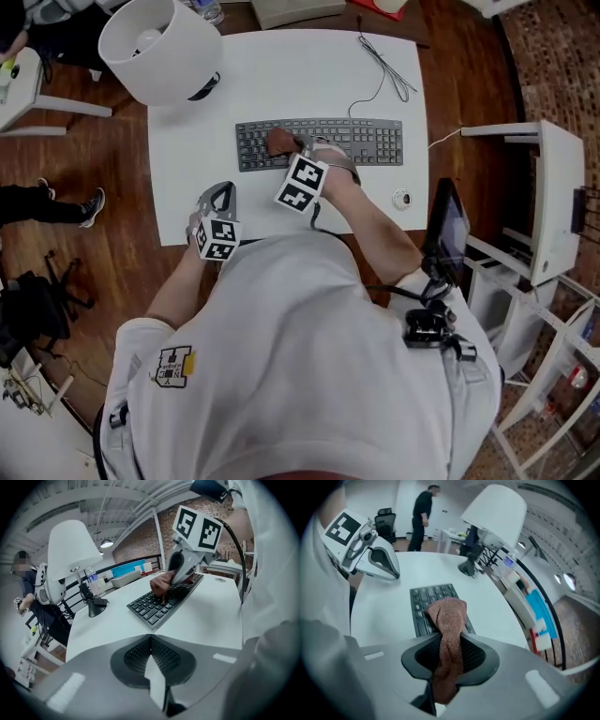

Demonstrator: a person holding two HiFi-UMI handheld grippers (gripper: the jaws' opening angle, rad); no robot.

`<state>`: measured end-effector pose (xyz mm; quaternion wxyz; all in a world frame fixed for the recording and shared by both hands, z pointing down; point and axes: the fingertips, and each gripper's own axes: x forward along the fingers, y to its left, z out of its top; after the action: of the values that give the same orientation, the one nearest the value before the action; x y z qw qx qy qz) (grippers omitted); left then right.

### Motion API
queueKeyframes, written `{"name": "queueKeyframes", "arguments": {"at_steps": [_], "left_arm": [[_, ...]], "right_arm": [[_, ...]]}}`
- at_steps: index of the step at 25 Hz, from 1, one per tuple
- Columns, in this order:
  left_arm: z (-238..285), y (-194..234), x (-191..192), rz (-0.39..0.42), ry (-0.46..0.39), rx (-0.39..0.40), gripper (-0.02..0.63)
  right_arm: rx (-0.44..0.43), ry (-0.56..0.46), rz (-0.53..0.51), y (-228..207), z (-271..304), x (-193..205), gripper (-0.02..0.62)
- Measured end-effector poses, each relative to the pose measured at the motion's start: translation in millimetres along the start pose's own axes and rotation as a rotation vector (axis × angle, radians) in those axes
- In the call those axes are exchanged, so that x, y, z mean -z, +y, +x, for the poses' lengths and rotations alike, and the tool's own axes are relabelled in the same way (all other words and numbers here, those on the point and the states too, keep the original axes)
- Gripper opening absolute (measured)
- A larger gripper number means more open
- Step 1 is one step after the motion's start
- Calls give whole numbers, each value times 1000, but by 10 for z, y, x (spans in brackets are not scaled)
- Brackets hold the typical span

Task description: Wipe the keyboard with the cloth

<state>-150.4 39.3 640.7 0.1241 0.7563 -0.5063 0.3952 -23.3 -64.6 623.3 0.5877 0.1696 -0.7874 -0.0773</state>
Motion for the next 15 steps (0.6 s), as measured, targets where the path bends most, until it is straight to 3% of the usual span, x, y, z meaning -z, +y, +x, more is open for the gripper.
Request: {"name": "queueKeyframes", "arguments": {"at_steps": [4, 7, 11, 15], "left_arm": [[-224, 151, 163, -11, 9, -13, -2], [-301, 227, 274, -12, 21, -15, -2], [-249, 249, 278, 3, 26, -9, -2], [-28, 163, 145, 28, 16, 19, -2]], "right_arm": [[-63, -51, -150, 473, 227, -786, 91], [-86, -38, -181, 662, 350, -942, 91], [-69, -13, -135, 549, 322, -711, 91], [-9, 69, -15, 204, 231, 10, 91]]}}
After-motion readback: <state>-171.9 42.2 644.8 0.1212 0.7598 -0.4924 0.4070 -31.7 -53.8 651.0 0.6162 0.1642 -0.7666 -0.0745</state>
